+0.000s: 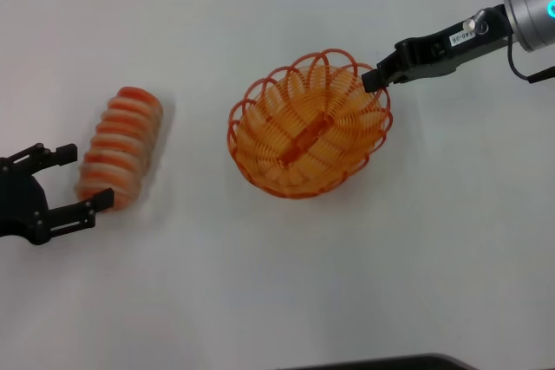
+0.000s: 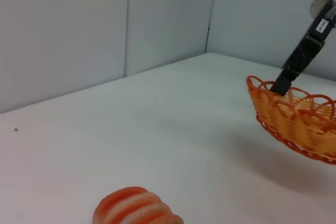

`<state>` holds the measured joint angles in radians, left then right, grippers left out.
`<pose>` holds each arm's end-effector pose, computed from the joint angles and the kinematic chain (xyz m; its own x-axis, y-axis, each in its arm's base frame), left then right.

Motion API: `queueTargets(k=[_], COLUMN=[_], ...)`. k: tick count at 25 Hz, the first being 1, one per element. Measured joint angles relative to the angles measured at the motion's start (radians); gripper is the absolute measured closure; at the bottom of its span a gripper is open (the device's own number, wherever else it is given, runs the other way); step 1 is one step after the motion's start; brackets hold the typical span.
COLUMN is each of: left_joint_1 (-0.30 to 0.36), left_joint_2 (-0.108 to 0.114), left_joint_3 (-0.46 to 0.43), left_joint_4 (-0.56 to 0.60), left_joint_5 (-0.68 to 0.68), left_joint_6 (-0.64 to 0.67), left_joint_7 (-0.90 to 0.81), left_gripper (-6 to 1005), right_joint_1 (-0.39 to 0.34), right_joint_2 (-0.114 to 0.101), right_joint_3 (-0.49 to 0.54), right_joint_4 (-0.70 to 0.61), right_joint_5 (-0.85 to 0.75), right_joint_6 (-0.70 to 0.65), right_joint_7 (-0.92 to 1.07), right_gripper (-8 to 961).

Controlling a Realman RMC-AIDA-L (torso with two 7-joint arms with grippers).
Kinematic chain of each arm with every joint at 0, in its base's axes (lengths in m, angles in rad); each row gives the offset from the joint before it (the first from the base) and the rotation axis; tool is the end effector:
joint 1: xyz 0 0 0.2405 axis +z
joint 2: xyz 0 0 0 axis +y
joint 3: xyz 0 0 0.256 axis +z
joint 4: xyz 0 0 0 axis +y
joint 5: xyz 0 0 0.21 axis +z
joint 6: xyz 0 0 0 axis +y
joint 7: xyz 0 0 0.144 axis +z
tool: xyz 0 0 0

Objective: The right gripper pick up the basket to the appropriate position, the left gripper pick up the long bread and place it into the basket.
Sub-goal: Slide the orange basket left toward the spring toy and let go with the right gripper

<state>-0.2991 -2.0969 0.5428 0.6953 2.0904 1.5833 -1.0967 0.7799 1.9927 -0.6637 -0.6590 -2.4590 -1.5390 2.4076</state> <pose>-0.3393 0.2590 0.0109 0.8402 0.2960 0.4544 0.4645 -0.8252 -0.3213 0.2451 0.3803 0.0181 0.3284 -0.9303 -0.1636 -0.9444 -0.3265 -0.0392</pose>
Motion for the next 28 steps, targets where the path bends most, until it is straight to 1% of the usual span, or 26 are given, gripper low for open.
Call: queueTargets(k=[1, 4, 10, 13, 16, 21, 23, 28], left_joint_1=[0.0, 0.0, 0.0, 0.002, 0.005, 0.008, 0.009, 0.009], left_joint_2=[0.0, 0.0, -0.005, -0.014, -0.018, -0.019, -0.019, -0.018], left_joint_3=[0.0, 0.0, 0.002, 0.004, 0.005, 0.002, 0.001, 0.001], left_joint_4=[0.002, 0.013, 0.047, 0.063, 0.071, 0.072, 0.072, 0.071], left_joint_5=[0.0, -0.001, 0.002, 0.006, 0.007, 0.008, 0.008, 0.008], left_joint_6=[-0.003, -0.009, -0.002, -0.002, -0.006, -0.007, -0.007, -0.009], left_joint_7=[0.0, 0.001, -0.003, -0.004, -0.005, -0.005, -0.006, -0.006], left_gripper=[140, 139, 139, 139, 139, 139, 140, 140], right_joint_1=[-0.001, -0.004, -0.001, -0.003, -0.008, -0.02, -0.024, -0.058], right_joint_2=[0.002, 0.02, 0.079, 0.097, 0.105, 0.109, 0.11, 0.109], right_joint_3=[0.002, 0.002, -0.02, -0.031, -0.059, -0.132, -0.142, -0.213], right_joint_4=[0.0, -0.011, -0.015, -0.016, -0.016, -0.015, -0.015, -0.015], right_joint_5=[0.0, 0.001, -0.004, -0.002, 0.001, 0.008, 0.014, 0.091], right_joint_6=[0.005, 0.025, 0.122, 0.167, 0.206, 0.261, 0.269, 0.302], right_joint_7=[0.029, 0.126, 0.304, 0.374, 0.432, 0.508, 0.512, 0.521], right_gripper=[903, 903, 904, 903, 903, 902, 902, 901])
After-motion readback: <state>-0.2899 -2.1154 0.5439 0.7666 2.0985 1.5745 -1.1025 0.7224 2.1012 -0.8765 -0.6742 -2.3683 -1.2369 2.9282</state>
